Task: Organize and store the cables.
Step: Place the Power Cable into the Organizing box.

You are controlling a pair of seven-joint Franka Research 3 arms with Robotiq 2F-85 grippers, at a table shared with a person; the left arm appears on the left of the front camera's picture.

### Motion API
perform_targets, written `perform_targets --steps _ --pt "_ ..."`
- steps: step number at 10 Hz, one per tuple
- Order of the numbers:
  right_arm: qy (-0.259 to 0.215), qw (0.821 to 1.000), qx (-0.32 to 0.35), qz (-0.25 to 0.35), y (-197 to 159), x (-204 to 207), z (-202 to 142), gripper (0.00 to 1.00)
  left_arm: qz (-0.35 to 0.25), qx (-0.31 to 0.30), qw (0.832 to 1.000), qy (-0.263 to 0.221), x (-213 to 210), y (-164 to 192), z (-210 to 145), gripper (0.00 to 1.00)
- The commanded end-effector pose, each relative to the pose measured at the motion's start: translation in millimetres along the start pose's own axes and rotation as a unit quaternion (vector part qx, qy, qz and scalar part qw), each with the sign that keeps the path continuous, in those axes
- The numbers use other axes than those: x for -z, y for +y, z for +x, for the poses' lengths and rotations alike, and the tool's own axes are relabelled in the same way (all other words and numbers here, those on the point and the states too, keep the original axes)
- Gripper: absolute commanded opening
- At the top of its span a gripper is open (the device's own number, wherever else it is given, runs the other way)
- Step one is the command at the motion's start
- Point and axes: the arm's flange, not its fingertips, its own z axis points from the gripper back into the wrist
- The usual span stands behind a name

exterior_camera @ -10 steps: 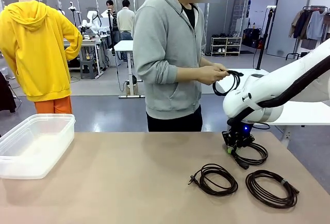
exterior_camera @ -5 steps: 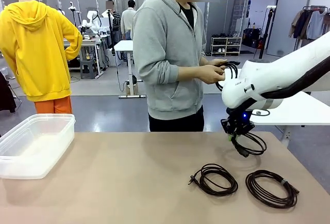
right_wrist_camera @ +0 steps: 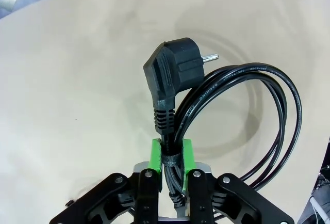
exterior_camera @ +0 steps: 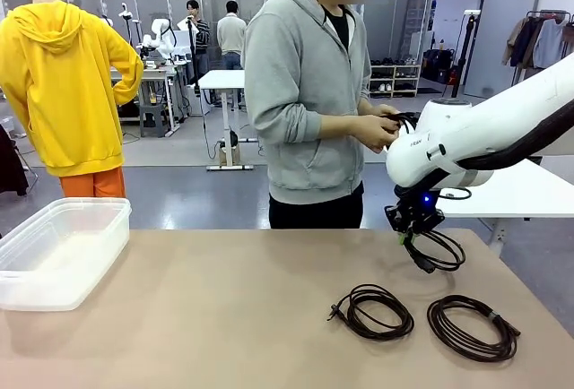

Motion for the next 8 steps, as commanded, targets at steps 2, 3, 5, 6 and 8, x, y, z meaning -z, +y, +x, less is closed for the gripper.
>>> perform_targets --steps 2,3,5,6,8 --pt "-0.007 1.0 -0.002 0.006 0.7 -2.8 5.1 0.0 -0.009 0.007 1.0 -0.006 -1.0 -0.4 0.5 1.0" --pt "-0.007 1.0 -0.002 0.006 0.7 -2.8 5.1 0.0 -0.009 0.007 1.0 -0.006 -1.0 -0.4 0.5 1.0" --pt "0.0 1.0 0.0 0.0 -0.2 0.8 0.7 0.19 -0.009 0.007 1.0 -0.006 -1.0 -0.4 0.5 1.0" --pt "-0.049 0.998 -0.035 -0.007 25.2 -22.9 1.3 0.19 -0.009 0.007 1.0 -0.006 -1.0 -0.4 0.5 1.0" --pt "-0.039 0.995 -0.071 -0.05 88.7 -58.6 5.8 0.19 -0.009 0.007 1.0 -0.006 -1.0 -0.4 0.5 1.0"
